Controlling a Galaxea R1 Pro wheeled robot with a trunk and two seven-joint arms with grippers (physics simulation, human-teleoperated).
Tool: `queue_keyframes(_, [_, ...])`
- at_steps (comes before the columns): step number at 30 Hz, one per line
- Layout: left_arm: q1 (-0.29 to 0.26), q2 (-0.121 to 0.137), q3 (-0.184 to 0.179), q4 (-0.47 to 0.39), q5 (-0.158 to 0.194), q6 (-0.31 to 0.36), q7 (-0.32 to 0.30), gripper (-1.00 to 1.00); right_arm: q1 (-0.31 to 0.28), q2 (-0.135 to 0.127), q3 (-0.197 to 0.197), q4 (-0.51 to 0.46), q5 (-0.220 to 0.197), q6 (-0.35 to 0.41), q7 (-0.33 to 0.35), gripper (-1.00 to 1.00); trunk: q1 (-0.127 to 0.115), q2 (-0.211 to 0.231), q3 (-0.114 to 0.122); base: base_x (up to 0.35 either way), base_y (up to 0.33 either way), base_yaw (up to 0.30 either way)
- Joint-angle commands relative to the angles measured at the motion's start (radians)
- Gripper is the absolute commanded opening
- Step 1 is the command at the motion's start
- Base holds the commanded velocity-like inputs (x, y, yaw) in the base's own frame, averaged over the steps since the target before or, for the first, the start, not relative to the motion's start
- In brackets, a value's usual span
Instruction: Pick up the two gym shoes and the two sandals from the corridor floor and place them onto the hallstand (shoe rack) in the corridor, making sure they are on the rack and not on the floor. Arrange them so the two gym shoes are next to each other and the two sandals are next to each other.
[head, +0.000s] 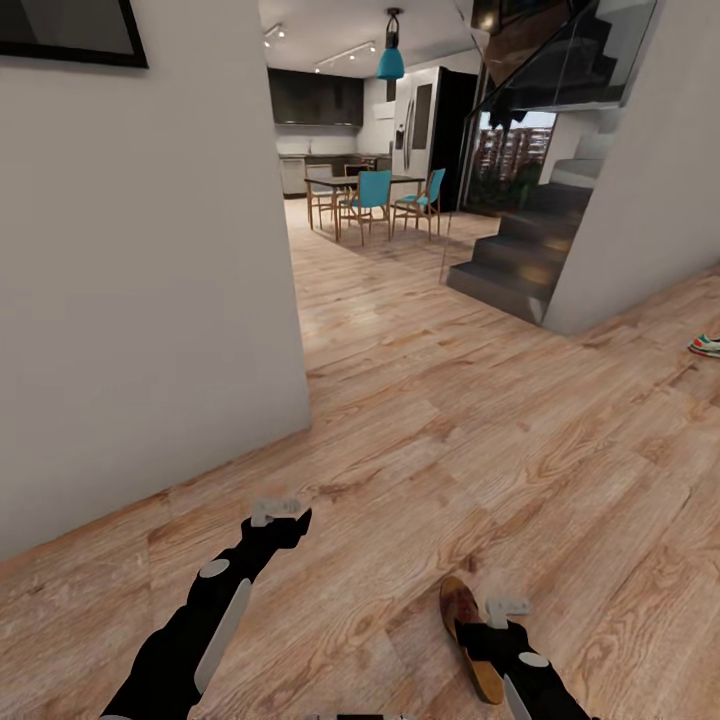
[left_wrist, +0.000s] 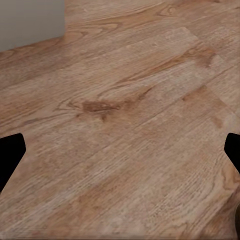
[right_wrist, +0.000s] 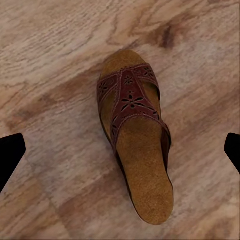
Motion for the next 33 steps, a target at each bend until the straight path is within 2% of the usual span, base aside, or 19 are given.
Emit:
queue_keyframes(1, [0.0,0.0,0.0,-0.001,0.008,0.005,0.0,1.0,0.0,0.0,0.0,-0.002,0.0,0.006,-0.001,1.0,0.004,-0.008,-0.006,0.0,0.0,0.0])
queue_keyframes(6, [0.0,0.0,0.0,-0.001,0.008,0.005,0.0,1.0,-0.001,0.0,-0.001,-0.002,0.003,0.006,0.0,1.0,0.023,-0.043,-0.03,0.0,0.0,0.0])
queue_keyframes(12, [0.0,0.0,0.0,-0.001,0.008,0.005,0.0,1.0,0.0,0.0,-0.001,-0.002,0.005,0.007,0.001,1.0,0.026,-0.044,-0.062,0.0,0.0,0.0])
queue_keyframes(26, [0.0,0.0,0.0,-0.002,0.008,0.005,0.0,1.0,0.0,0.0,0.002,-0.002,0.009,0.006,-0.001,1.0,0.026,-0.044,-0.064,-0.01,-0.004,0.0])
queue_keyframes(33, [0.0,0.0,0.0,-0.002,0.008,0.005,0.0,1.0,0.0,0.0,0.002,-0.002,0.009,0.007,-0.001,1.0,0.026,-0.044,-0.064,-0.23,-0.153,0.0])
